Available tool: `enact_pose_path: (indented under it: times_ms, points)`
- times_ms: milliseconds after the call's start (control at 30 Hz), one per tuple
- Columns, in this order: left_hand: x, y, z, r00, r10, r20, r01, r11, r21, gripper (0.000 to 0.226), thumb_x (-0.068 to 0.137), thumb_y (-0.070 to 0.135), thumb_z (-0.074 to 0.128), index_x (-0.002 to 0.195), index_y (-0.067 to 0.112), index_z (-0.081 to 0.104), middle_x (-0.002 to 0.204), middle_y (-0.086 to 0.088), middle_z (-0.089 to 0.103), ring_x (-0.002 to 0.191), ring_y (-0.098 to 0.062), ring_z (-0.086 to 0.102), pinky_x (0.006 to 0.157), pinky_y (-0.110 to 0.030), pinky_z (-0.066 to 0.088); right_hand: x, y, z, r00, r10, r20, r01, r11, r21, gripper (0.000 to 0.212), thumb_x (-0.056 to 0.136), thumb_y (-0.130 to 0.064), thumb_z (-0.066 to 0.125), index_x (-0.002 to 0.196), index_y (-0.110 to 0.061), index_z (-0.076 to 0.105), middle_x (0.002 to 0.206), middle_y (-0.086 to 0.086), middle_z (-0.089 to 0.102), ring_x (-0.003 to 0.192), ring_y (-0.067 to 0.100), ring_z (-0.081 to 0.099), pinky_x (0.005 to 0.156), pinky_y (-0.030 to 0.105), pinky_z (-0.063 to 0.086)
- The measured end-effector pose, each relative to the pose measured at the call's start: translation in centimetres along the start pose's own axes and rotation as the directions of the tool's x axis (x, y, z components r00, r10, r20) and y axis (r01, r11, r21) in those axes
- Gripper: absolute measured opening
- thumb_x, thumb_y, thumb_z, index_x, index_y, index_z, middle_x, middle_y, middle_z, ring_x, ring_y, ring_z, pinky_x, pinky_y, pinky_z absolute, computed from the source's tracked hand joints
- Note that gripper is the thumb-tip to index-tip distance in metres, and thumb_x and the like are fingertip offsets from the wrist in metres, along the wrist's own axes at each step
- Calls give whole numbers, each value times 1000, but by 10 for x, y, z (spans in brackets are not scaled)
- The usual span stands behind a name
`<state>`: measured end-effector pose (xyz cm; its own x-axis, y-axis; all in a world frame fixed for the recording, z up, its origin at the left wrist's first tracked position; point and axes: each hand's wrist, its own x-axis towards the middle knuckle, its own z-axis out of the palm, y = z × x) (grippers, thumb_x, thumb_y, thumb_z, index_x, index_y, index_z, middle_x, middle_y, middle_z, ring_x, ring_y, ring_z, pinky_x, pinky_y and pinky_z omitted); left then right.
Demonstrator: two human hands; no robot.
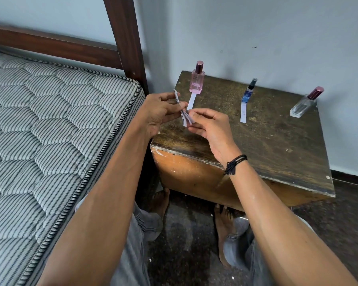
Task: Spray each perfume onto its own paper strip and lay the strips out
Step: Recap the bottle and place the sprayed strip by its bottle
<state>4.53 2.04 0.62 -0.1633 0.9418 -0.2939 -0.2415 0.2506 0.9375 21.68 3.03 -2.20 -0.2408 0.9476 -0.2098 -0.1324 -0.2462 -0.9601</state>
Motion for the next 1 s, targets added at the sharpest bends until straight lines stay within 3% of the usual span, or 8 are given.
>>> enact_pose_path:
  times_ms: [233, 400, 567, 767, 1000]
  points:
    - [-3, 2, 0, 999, -33, 10, 34, 999, -31, 39, 84, -4, 74, 122, -2, 64, 109, -19, 75, 96, -27, 76, 77, -34, 62, 0, 0, -1, 1000, 8, 16, -9, 999, 32, 11, 94, -9, 72, 104, -7, 77, 96, 12, 80, 85, 27, 78, 77, 30, 62]
    - [-3, 3, -1, 998, -68, 8, 68, 998, -3, 45, 81, -3, 77, 123, -1, 64, 106, -18, 76, 97, -28, 76, 79, -36, 63, 1, 5, -1, 995, -95, 3, 94, 982, -165, 14, 97, -6, 68, 108, -6, 76, 97, 9, 79, 81, 21, 78, 72, 25, 62]
    - [-3, 4, 0, 997, -82, 8, 82, 996, 20, 44, 81, -3, 77, 123, 1, 65, 104, -16, 77, 95, -28, 76, 78, -34, 63, 3, 7, -1, 967, -256, -13, 229, 885, -405, 15, 98, -5, 65, 110, -8, 75, 101, 5, 76, 74, 14, 77, 66, 21, 61]
    - [-3, 4, 0, 996, -82, -17, 82, 996, 16, 42, 83, -4, 75, 123, 0, 66, 103, -16, 77, 91, -26, 77, 81, -35, 63, 6, 7, -3, 947, -321, 23, 293, 828, -479, 23, 96, -3, 68, 116, -11, 74, 102, 2, 76, 75, 11, 76, 72, 26, 63]
    - [-3, 6, 3, 992, -100, -73, 102, 995, 24, 37, 89, -10, 58, 123, 5, 63, 98, -22, 76, 90, -33, 76, 80, -42, 64, 6, 5, -4, 911, -412, 11, 351, 762, -543, 11, 94, -11, 73, 103, -15, 78, 101, -1, 70, 77, 14, 71, 69, 21, 59]
